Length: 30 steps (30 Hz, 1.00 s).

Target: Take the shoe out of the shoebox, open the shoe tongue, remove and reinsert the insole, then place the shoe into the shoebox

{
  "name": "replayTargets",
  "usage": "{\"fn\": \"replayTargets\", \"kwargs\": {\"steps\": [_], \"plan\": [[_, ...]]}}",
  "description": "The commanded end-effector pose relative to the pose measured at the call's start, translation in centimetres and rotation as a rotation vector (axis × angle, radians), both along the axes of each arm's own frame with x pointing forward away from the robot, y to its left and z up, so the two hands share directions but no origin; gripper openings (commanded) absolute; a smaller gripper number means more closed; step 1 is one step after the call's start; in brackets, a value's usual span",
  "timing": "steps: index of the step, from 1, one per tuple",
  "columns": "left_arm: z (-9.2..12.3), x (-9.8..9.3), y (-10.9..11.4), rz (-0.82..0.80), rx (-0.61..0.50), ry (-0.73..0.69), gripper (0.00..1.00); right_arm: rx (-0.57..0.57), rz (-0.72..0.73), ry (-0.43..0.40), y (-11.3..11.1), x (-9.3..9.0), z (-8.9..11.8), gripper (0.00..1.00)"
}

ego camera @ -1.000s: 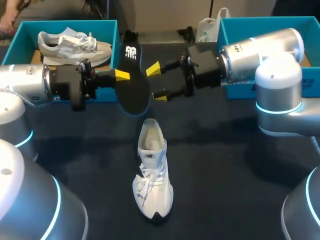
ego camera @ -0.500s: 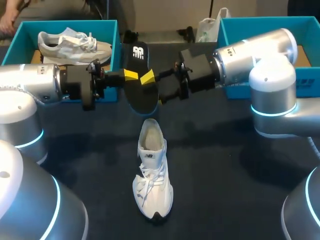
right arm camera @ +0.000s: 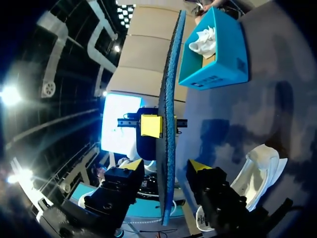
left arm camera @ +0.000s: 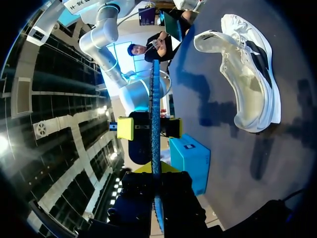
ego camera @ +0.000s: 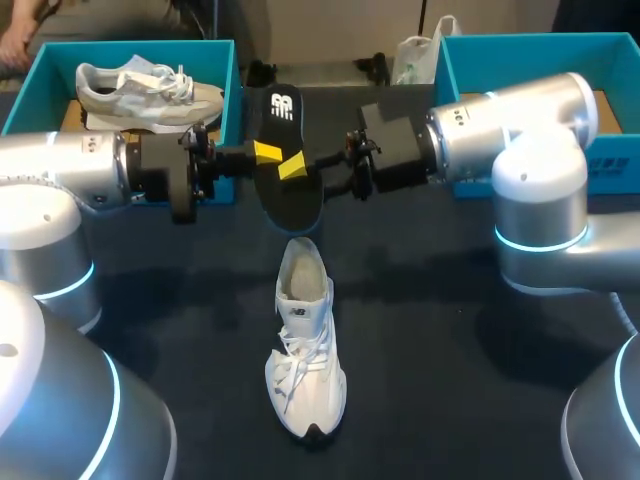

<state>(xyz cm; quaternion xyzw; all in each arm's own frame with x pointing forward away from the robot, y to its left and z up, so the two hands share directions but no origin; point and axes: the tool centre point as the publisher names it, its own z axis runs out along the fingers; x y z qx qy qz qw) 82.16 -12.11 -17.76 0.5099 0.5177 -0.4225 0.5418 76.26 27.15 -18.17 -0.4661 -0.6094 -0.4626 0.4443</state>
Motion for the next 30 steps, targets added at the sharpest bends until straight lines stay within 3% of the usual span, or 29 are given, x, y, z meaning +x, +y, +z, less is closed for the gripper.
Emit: {"fn": "replayTargets", "kwargs": {"steps": [1, 19, 24, 27, 30], "plan": [[-0.16, -0.08, -0.02, -0.004, -0.004, -0.005, 0.0, 0.006, -0.018, -0.001, 0.04, -0.23, -0.06, 0.49], [-0.05, -0.39, -0.02, -0.023, -0.007, -0.018, 0.0, 0.01, -0.04, 0.012, -0.05, -0.13, -0.22, 0.41], [-0.11, -0.46, -0.09, -0.024, -0.008, -0.02, 0.0, 0.009, -0.044, 0.014, -0.05, -0.1, -0.2, 0.36], [-0.12, -0.46, -0.11, -0.025, -0.011, -0.02, 0.0, 0.009, -0.045, 0.015, -0.06, -0.09, -0.2, 0.27], [-0.1, -0.47, -0.16, -0.026, -0.011, -0.021, 0.0, 0.01, -0.046, 0.015, -0.07, -0.09, -0.21, 0.29]]}}
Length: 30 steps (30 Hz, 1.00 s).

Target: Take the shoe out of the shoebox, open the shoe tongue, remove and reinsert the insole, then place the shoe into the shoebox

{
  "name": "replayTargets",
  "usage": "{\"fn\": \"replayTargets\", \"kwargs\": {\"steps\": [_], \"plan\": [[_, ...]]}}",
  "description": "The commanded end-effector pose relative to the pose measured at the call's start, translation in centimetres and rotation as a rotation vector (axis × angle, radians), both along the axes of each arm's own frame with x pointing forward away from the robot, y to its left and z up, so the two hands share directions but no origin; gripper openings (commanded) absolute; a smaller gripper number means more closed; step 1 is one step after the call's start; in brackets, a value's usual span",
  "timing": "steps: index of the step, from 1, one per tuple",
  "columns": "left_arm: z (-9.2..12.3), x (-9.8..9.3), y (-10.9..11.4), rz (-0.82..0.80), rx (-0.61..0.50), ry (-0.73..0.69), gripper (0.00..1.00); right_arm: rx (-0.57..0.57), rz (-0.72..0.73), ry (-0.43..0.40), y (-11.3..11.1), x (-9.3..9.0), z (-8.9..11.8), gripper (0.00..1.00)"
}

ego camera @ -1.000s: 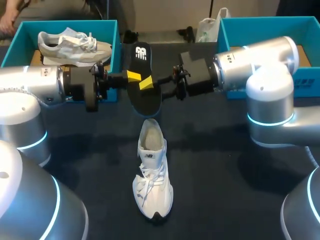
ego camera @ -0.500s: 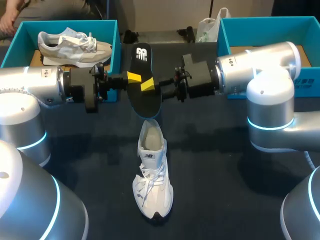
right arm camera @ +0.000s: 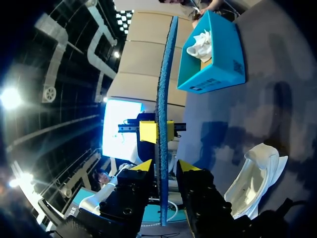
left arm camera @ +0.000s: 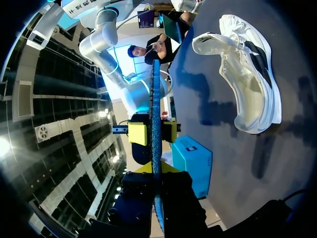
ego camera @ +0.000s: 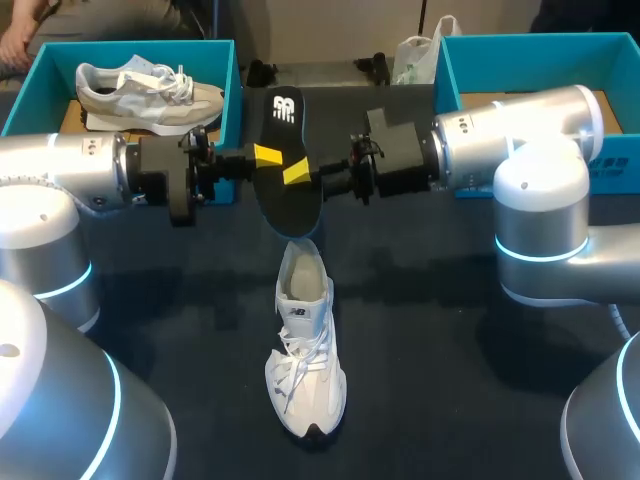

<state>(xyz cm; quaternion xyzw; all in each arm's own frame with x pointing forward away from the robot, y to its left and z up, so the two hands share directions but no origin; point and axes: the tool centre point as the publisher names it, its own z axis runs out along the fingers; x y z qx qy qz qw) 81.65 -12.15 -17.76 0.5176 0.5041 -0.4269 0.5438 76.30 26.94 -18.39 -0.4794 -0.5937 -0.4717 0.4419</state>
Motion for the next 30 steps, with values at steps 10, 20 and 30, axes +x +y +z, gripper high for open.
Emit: {"fn": "replayTargets", "kwargs": {"steps": [10, 20, 30], "plan": [[-0.2, 0.0, -0.3, -0.002, -0.001, -0.002, 0.0, -0.001, -0.004, 0.004, 0.2, 0.0, -0.1, 0.0], [-0.1, -0.2, 0.0, -0.003, 0.001, 0.007, 1.0, 0.0, -0.007, -0.008, 0.0, 0.0, -0.2, 0.0], [1.1, -1.4, 2.9, 0.061, 0.109, 0.214, 1.0, 0.006, -0.004, -0.096, -0.7, 0.1, -0.5, 0.0]]}}
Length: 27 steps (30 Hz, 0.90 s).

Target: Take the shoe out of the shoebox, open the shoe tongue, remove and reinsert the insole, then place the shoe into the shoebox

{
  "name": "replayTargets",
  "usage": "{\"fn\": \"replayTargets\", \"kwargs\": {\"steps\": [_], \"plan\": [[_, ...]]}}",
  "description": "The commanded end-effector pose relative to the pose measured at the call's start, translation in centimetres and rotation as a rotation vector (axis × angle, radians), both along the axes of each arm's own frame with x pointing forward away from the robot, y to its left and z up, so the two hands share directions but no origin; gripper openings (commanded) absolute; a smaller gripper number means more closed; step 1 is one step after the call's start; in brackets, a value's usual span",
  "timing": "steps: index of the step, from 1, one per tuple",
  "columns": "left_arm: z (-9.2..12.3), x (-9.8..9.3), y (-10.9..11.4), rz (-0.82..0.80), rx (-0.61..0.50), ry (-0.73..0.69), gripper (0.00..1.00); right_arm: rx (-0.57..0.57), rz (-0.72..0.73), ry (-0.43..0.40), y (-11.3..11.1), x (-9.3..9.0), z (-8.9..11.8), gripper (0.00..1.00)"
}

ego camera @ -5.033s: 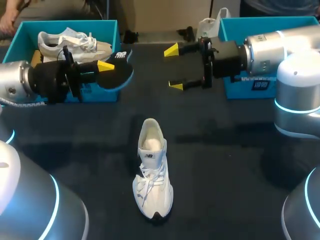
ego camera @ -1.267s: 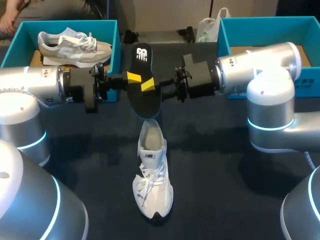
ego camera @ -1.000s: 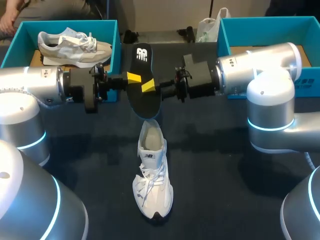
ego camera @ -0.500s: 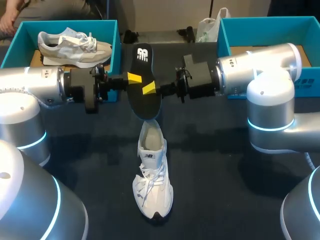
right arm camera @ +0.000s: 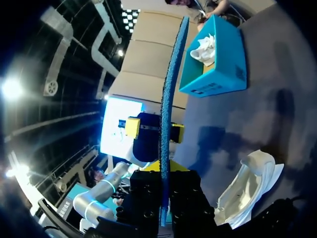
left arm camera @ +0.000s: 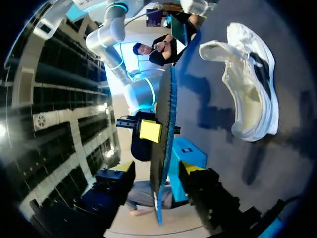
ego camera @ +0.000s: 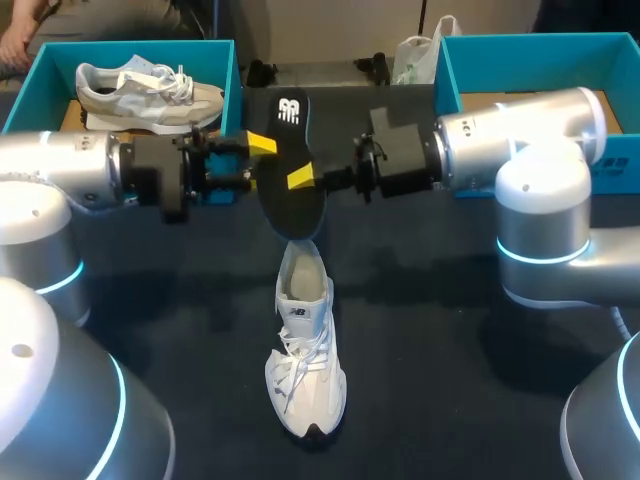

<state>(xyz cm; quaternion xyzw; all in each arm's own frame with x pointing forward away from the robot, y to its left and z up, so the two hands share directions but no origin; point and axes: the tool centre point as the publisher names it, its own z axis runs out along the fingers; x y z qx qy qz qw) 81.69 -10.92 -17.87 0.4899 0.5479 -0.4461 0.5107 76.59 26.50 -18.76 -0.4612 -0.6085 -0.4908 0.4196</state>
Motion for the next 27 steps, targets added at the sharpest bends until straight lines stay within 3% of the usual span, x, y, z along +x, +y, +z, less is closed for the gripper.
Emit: {"fn": "replayTargets", "kwargs": {"steps": [1, 3, 4, 8, 20, 27], "plan": [[1.2, -1.6, 2.1, 0.031, 0.108, 0.157, 1.0, 0.002, 0.0, -0.031, -0.2, -0.2, -0.1, 0.0], [1.2, -1.9, 2.6, 0.02, 0.129, 0.234, 1.0, 0.004, 0.01, -0.045, -0.2, -0.2, -0.1, 0.0], [0.8, -2.5, 3.3, 0.0, 0.141, 0.337, 1.0, 0.003, 0.021, -0.07, -0.2, -0.2, -0.3, 0.0], [0.8, -2.5, 3.3, 0.0, 0.141, 0.337, 1.0, 0.001, 0.066, -0.131, 0.0, -0.4, -0.5, 0.0], [0.8, -2.5, 3.3, 0.0, 0.141, 0.337, 1.0, 0.001, 0.066, -0.131, 0.0, -0.4, -0.5, 0.0], [0.6, -3.7, 4.5, 0.262, 0.317, 0.461, 1.0, -0.001, -0.024, -0.188, -0.7, -1.1, -2.5, 0.0]]}}
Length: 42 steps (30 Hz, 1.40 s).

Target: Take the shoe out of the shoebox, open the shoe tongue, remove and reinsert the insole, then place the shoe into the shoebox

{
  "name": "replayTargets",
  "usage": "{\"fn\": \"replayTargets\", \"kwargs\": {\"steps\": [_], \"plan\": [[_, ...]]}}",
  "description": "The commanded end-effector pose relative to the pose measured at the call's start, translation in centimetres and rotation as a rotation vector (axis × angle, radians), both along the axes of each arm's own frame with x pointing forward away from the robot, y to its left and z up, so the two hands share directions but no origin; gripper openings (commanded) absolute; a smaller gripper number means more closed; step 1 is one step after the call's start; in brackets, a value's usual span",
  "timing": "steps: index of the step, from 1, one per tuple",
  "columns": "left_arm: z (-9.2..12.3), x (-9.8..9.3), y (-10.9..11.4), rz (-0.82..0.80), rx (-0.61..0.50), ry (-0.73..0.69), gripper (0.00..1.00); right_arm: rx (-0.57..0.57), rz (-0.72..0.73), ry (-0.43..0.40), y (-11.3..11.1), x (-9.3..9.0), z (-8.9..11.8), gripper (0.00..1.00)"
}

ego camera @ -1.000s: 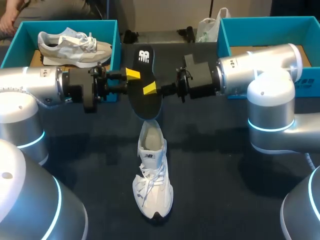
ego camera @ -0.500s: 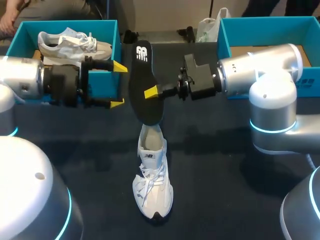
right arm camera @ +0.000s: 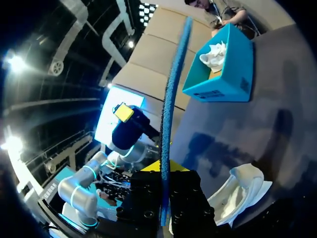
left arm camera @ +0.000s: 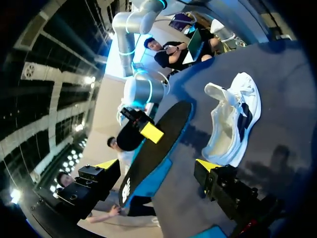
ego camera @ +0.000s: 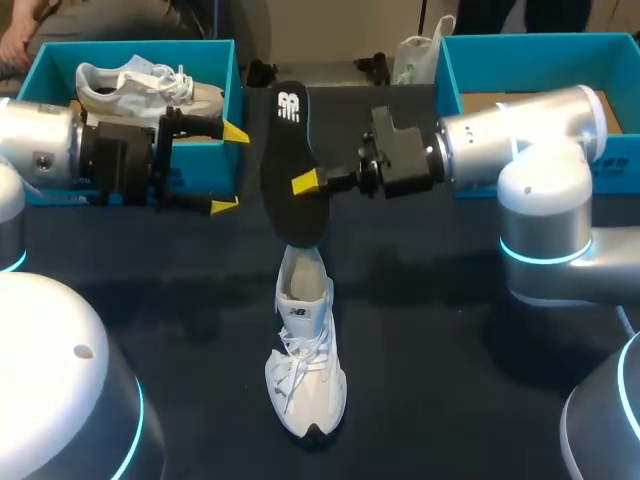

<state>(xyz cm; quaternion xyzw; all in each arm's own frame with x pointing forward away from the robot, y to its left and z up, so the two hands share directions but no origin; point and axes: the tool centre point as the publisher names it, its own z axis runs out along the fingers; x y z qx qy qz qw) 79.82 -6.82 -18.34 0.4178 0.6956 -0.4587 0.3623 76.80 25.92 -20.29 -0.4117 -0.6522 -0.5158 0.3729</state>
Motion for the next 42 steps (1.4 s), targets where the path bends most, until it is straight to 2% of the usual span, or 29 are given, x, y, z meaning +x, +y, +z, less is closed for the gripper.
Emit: {"fn": "replayTargets", "kwargs": {"steps": [1, 5, 6, 12, 15, 27, 30, 35, 42], "plan": [[1.0, -2.1, 0.7, 0.186, 0.19, 0.074, 1.0, 0.04, -0.063, -0.041, -0.4, -1.4, -1.0, 0.0], [0.3, -2.9, 1.8, 0.276, 0.312, 0.173, 1.0, 0.035, -0.103, -0.084, -1.1, -1.6, -1.1, 0.0], [0.1, -3.0, 2.0, 0.278, 0.302, 0.179, 1.0, 0.03, -0.11, -0.087, -1.1, -1.6, -1.1, 0.0], [-1.8, -3.7, 4.3, 0.394, 0.427, 0.424, 1.0, 0.014, -0.146, -0.145, -1.0, -1.2, -1.4, 0.0], [-2.7, -4.0, 4.3, 0.559, 0.605, 0.491, 1.0, 0.013, -0.157, -0.179, -1.0, -0.9, -1.7, 0.0], [-2.7, -4.0, 4.3, 0.559, 0.605, 0.491, 1.0, 0.012, -0.148, -0.187, -1.1, -0.8, -1.9, 0.0], [-4.0, -3.6, 3.9, 0.603, 0.644, 0.599, 1.0, 0.014, -0.167, -0.192, -1.1, -0.8, -2.2, 0.0], [-5.5, -3.5, 3.7, 0.626, 0.659, 0.686, 1.0, 0.05, -0.184, -0.231, -1.2, -0.9, -3.4, 0.0], [-7.8, -5.1, 3.3, 0.663, 0.682, 0.781, 1.0, 0.076, -0.187, -0.308, -1.1, -1.2, -4.1, 0.0]]}}
